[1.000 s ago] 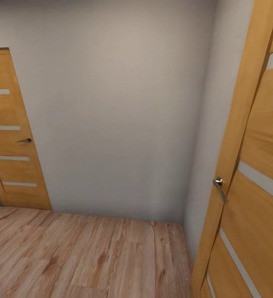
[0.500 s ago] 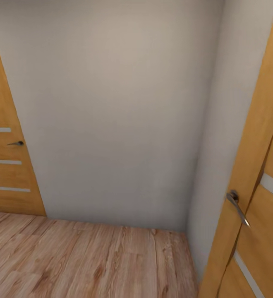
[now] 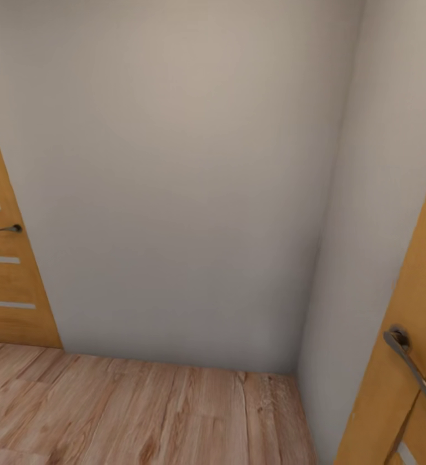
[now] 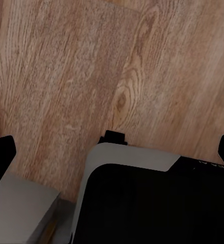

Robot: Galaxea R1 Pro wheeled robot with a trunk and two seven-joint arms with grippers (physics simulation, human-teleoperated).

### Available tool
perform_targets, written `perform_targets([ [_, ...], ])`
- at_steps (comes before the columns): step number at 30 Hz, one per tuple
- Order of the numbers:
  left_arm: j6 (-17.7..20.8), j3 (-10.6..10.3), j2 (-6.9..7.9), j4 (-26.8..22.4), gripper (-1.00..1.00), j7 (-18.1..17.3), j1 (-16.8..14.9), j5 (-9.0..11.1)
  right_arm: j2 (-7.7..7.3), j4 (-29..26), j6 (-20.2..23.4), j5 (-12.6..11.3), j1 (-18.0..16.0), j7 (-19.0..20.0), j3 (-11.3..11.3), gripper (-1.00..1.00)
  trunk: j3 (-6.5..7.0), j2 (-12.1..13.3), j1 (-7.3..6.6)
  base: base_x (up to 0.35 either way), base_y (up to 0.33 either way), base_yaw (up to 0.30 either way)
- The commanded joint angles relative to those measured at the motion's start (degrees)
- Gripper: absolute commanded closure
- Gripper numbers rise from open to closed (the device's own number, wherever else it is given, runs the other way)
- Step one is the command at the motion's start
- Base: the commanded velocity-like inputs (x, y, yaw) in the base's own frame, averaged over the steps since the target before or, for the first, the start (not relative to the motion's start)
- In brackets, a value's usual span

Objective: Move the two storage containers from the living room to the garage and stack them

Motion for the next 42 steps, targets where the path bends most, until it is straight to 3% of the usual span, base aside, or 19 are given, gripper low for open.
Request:
perform_targets([
  [1, -0.2, 0.0, -0.01, 0.0, -1.0, 0.0, 0.0, 0.3, 0.0, 0.2, -0.3, -0.6, -0.1, 0.2, 0.5, -1.0, -0.08, -0.1, 0.04, 0.322, 0.0, 0.0],
  [14, -0.2, 0.0, -0.03, 0.0, -1.0, 0.0, 0.0, 0.3, 0.1, 0.2, -0.4, -0.5, -0.1, 0.2, 0.6, -1.0, -0.08, -0.1, 0.04, 0.322, 0.0, 0.032],
  [42, -0.2, 0.0, -0.09, 0.0, -1.0, 0.0, 0.0, 0.3, 0.11, 0.2, -0.3, -0.5, -0.1, 0.2, 0.6, -1.0, -0.08, -0.1, 0.04, 0.322, 0.0, 0.271],
])
